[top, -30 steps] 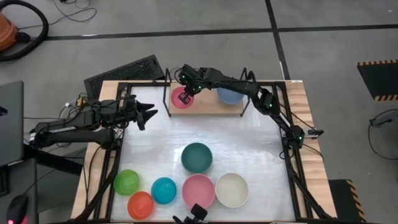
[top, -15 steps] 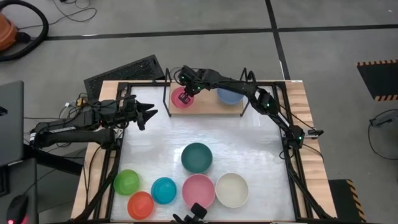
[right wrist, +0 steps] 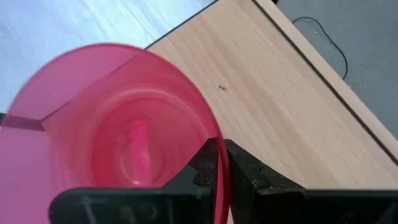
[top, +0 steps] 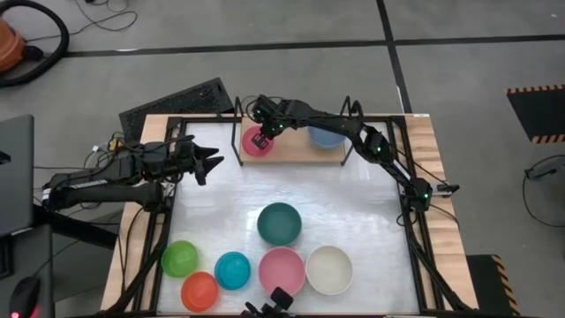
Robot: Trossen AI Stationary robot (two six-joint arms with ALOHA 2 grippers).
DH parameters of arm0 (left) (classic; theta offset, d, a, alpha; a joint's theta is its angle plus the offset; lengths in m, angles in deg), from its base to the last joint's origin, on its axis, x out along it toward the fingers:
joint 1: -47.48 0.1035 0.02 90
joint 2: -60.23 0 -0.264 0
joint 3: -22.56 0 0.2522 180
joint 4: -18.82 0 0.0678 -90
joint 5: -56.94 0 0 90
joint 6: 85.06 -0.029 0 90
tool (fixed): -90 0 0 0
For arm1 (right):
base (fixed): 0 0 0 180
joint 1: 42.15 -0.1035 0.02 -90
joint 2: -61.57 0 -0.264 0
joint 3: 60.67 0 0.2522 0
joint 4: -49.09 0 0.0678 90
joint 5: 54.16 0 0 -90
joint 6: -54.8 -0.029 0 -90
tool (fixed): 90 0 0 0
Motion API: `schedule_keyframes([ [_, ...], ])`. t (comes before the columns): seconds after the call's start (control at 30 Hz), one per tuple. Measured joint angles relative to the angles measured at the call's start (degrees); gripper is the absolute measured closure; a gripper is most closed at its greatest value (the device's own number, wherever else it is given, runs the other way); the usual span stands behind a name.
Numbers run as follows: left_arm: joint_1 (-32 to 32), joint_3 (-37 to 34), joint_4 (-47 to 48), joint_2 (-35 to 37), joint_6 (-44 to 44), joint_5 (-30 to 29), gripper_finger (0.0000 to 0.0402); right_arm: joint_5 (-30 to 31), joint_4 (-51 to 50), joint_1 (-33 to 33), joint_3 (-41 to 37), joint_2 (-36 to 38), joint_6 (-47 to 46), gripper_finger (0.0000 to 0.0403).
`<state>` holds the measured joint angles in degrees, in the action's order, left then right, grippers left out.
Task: Place and stack bowls onto a shelf
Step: Put the small pink bowl on the shelf
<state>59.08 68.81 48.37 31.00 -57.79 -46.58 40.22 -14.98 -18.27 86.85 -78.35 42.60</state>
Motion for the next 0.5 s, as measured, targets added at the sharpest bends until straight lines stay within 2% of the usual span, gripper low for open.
schedule_keyframes([
  [0.27, 0.0, 0.0, 0.0, 0.0, 0.0, -0.01, 0.0203, 0.22, 0.18, 0.31, 0.0, 0.0, 0.41, 0.0325],
  [0.5, 0.0, 0.0, 0.02, 0.0, 0.0, -0.76, 0.0203, 0.26, 1.02, 1.17, 0.02, 0.0, 0.66, 0.0243],
])
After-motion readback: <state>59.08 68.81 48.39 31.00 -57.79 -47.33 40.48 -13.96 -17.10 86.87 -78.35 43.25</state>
